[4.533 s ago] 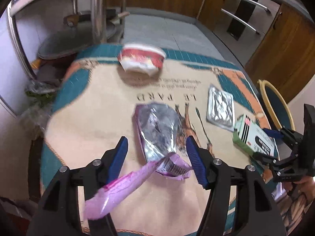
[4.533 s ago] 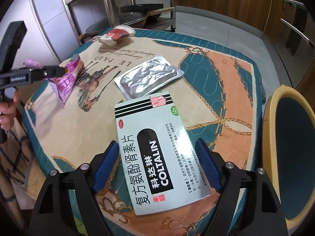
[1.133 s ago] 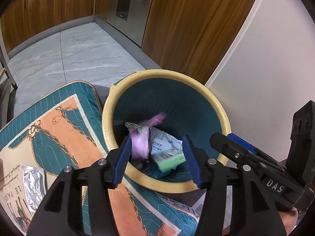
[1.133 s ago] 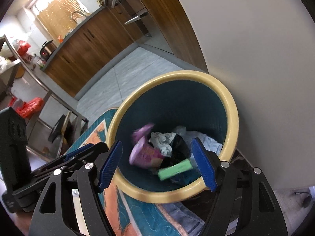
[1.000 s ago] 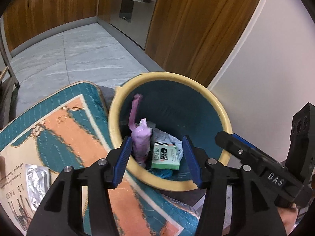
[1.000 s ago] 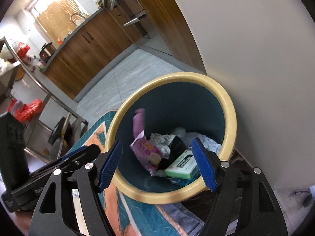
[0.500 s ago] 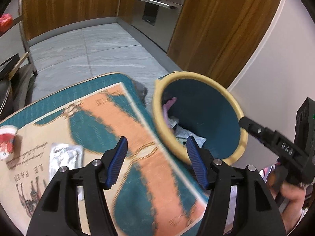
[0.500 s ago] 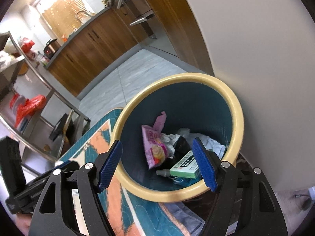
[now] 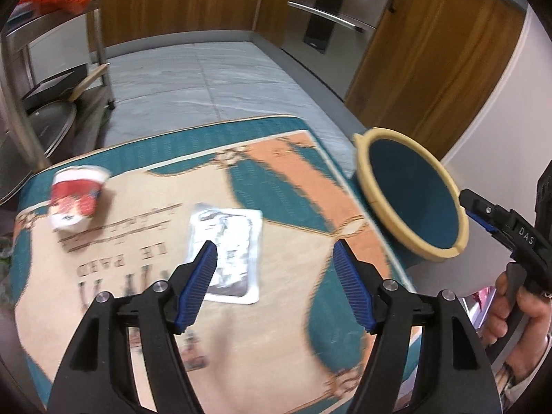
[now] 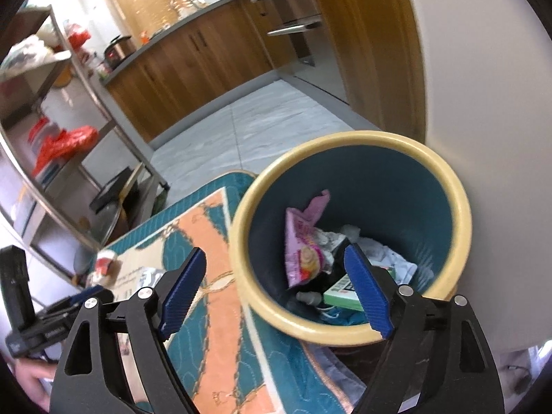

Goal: Collect trash
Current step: 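Grasp the white-red cup with the left tool while the right tool grasps the foil blister pack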

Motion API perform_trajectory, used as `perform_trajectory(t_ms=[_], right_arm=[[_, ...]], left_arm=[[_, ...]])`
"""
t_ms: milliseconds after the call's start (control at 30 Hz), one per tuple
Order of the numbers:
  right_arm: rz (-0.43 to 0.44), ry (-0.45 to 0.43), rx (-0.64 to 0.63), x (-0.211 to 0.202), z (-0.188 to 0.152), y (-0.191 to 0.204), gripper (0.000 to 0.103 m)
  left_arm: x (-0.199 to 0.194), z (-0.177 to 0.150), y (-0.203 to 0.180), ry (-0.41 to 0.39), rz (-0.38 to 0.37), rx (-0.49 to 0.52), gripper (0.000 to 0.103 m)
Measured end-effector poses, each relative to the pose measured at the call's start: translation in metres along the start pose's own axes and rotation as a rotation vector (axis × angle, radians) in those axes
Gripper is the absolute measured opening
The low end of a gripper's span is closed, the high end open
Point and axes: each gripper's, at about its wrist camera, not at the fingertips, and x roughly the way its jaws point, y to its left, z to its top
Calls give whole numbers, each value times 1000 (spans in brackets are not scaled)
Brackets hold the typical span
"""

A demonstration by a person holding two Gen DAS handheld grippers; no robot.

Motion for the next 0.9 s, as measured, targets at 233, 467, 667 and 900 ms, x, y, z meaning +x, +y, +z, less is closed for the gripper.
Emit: perform_trajectory(t_ms=[233, 467, 667, 900], right_arm=[[12, 29, -85, 7, -8, 32, 87], [51, 71, -154, 17, -19, 69, 89], [66, 126, -206, 35, -32, 99, 89], [55, 212, -155, 68, -56, 119, 89]], left_arm=[[-17, -9, 66, -23, 92, -66, 80], [-27, -14, 141, -59, 144, -219, 85], [-22, -14, 200, -99, 102, -427, 85], [7, -12, 237, -89, 5, -599, 84]])
